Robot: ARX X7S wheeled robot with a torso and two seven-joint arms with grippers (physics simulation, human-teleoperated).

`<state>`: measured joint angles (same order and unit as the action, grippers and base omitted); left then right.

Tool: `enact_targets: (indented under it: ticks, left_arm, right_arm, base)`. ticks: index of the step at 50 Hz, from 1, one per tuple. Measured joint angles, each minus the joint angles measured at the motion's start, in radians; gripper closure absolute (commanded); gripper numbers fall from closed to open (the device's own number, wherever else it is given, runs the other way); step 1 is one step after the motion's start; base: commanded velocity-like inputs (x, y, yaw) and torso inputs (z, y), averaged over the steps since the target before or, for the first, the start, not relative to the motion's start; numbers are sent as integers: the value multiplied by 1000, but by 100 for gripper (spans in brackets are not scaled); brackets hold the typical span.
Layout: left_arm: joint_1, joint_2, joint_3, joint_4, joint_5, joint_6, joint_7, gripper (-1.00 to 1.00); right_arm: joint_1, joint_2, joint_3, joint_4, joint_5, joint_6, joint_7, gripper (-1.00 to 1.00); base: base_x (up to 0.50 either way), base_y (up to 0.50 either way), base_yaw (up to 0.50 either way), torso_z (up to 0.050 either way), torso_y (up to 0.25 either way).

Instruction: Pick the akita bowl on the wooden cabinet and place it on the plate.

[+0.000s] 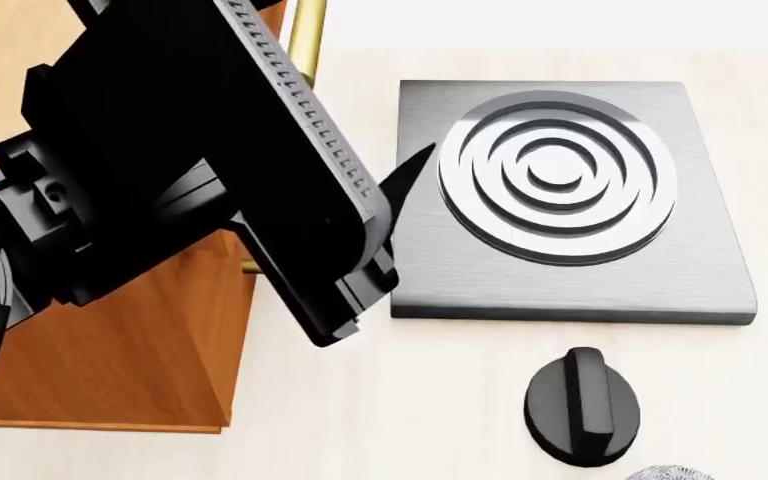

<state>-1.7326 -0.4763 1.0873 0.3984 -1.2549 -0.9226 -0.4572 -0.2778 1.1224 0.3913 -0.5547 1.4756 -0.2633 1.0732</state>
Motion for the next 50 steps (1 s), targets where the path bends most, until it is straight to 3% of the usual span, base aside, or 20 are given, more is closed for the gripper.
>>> enact_targets:
  ticks: [16, 50]
  left_arm:
    - [9, -4, 3, -2, 6, 6, 2, -100]
    - [15, -13, 4, -4, 10, 12, 4, -100]
  right_arm:
    - [83, -32, -103, 94, 85, 4, -79, 100]
    - [117, -129, -174, 227, 153, 7, -167, 100]
  base:
    - [0, 0, 0, 0, 0]
    - [0, 0, 0, 0, 0]
